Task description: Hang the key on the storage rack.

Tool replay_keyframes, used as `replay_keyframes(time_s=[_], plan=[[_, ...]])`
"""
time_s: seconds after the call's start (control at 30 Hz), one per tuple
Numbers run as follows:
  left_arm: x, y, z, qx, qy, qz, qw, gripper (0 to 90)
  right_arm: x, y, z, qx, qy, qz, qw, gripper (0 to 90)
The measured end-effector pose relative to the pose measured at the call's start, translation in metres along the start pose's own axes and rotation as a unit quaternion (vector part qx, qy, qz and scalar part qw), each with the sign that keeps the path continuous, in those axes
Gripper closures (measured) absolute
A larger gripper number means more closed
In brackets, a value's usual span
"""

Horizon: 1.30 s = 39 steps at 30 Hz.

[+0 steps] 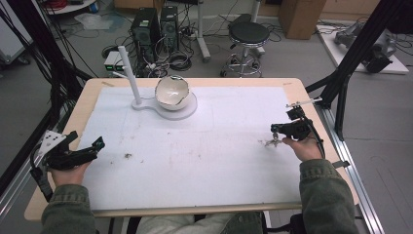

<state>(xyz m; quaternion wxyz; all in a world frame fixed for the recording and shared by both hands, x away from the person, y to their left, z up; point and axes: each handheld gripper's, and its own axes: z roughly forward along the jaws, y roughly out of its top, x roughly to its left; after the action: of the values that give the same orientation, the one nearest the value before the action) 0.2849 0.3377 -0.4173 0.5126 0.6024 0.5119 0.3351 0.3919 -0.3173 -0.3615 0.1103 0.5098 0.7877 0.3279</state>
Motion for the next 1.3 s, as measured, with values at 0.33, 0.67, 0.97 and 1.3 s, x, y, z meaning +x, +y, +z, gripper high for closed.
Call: replay_keyframes(time_s=[0.33, 0.67, 0.97, 1.3], plan=[[0.000, 0.000, 0.001, -0.003, 0.000, 0.000, 1.0000, 1.7, 0.011, 0.008, -0.014, -0.042, 0.006, -0.002, 0.9991, 83.9], [0.000, 0.000, 0.001, -0.003, 0.000, -0.001, 1.0000, 1.7, 0.037, 0.032, -0.019, -0.060, 0.034, -0.025, 0.9973, 83.9], [0.001, 0.000, 0.001, -0.002, -0.001, -0.001, 1.0000, 1.7, 0.059, 0.048, -0.009, -0.058, 0.048, -0.050, 0.9959, 83.9], [0.001, 0.000, 0.002, -0.003, -0.003, -0.002, 1.0000, 1.7, 0.082, 0.067, -0.002, -0.058, 0.074, -0.068, 0.9932, 83.9]])
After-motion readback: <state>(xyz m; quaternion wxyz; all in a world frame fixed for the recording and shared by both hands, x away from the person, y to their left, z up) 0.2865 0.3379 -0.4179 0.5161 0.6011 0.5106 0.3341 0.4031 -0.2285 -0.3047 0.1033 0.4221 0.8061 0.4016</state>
